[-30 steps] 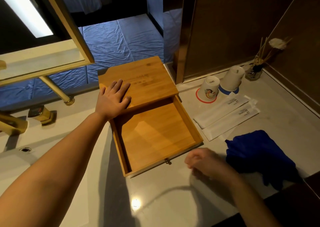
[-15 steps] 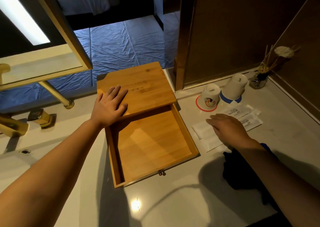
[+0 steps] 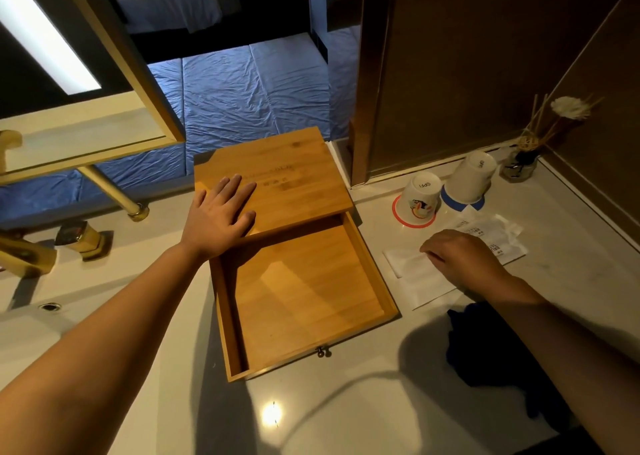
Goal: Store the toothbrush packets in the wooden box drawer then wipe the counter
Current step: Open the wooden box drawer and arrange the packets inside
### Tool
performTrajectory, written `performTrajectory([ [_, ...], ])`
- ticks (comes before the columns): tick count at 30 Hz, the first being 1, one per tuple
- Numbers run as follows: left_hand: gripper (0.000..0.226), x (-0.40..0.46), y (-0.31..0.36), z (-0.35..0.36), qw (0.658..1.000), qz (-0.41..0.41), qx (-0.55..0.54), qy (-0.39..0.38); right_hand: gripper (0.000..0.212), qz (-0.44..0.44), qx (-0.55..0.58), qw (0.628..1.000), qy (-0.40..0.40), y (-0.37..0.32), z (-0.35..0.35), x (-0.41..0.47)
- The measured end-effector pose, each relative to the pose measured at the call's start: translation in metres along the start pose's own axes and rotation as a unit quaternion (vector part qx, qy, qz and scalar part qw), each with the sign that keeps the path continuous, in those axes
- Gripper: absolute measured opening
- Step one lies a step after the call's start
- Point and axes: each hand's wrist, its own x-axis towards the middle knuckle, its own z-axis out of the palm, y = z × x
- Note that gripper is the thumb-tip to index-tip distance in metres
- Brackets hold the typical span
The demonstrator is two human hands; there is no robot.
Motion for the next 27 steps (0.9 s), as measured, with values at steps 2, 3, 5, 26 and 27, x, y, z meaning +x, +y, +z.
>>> performTrajectory([
  [2, 0.07, -0.001, 0.001, 0.0, 1.0, -0.001, 0.0, 0.001, 0.02, -0.003, 0.024, 0.998, 0.064, -0.004, -0.003, -0.001],
  [3, 0.07, -0.001, 0.002, 0.0, 1.0, -0.001, -0.002, 0.001, 0.019, -0.01, 0.034, 0.995, 0.098, -0.007, -0.005, -0.002],
  [5, 0.07, -0.001, 0.001, 0.0, 1.0, 0.0, -0.004, 0.001, 0.022, -0.039, 0.035, 0.988, 0.149, -0.018, -0.013, -0.005],
  [26, 0.063, 0.0, 0.0, 0.002, 1.0, -0.002, -0.006, 0.007, 0.022, -0.368, 0.041, 0.917, 0.145, -0.223, -0.02, 0.018],
  [27, 0.062, 0.0, 0.0, 0.002, 1.0, -0.002, -0.009, 0.008, 0.023, -0.355, 0.019, 0.927, 0.118, -0.223, -0.012, 0.023],
])
